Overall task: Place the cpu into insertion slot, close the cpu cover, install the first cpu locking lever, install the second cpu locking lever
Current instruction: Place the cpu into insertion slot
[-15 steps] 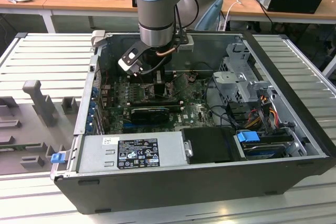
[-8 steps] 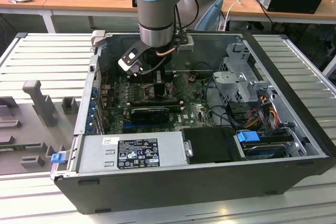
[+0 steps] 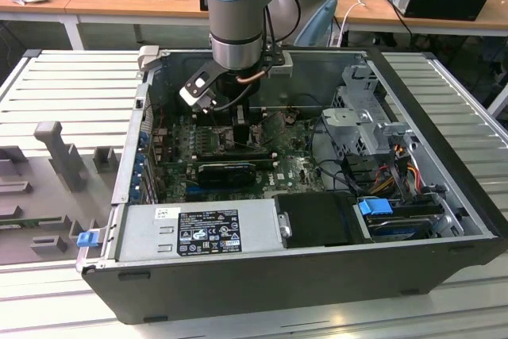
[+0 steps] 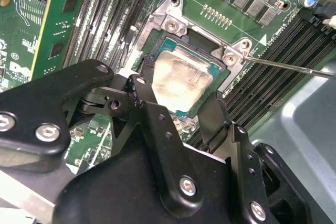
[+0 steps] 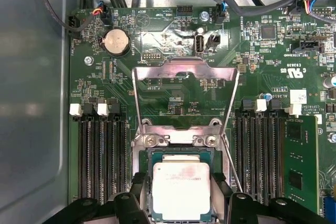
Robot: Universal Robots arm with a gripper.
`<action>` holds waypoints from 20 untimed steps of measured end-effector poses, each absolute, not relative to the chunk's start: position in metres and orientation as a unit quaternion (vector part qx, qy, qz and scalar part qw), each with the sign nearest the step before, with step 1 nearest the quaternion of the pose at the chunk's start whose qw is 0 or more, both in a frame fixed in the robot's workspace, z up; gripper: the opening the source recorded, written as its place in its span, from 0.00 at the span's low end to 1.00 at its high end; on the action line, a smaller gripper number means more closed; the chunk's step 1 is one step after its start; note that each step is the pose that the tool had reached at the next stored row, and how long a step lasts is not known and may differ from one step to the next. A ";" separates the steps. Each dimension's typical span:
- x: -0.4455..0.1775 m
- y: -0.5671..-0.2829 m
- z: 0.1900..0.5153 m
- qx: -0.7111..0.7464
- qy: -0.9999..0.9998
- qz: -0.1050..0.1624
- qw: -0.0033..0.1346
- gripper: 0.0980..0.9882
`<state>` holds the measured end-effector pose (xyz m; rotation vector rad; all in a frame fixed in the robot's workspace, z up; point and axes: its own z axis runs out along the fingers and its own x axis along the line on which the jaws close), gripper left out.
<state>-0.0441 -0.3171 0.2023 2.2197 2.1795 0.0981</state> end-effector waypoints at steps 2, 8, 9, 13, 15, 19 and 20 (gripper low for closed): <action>-0.044 -0.318 0.202 0.713 0.700 0.032 0.015 0.56; -0.044 -0.320 0.211 0.713 0.700 0.032 0.015 0.56; -0.044 -0.320 0.213 0.713 0.700 0.032 0.015 0.55; -0.044 -0.320 0.217 0.713 0.700 0.032 0.015 0.40; -0.044 -0.320 0.219 0.713 0.700 0.032 0.015 0.27; -0.044 -0.320 0.220 0.713 0.700 0.032 0.015 0.01; -0.044 -0.320 0.220 0.713 0.700 0.032 0.015 0.01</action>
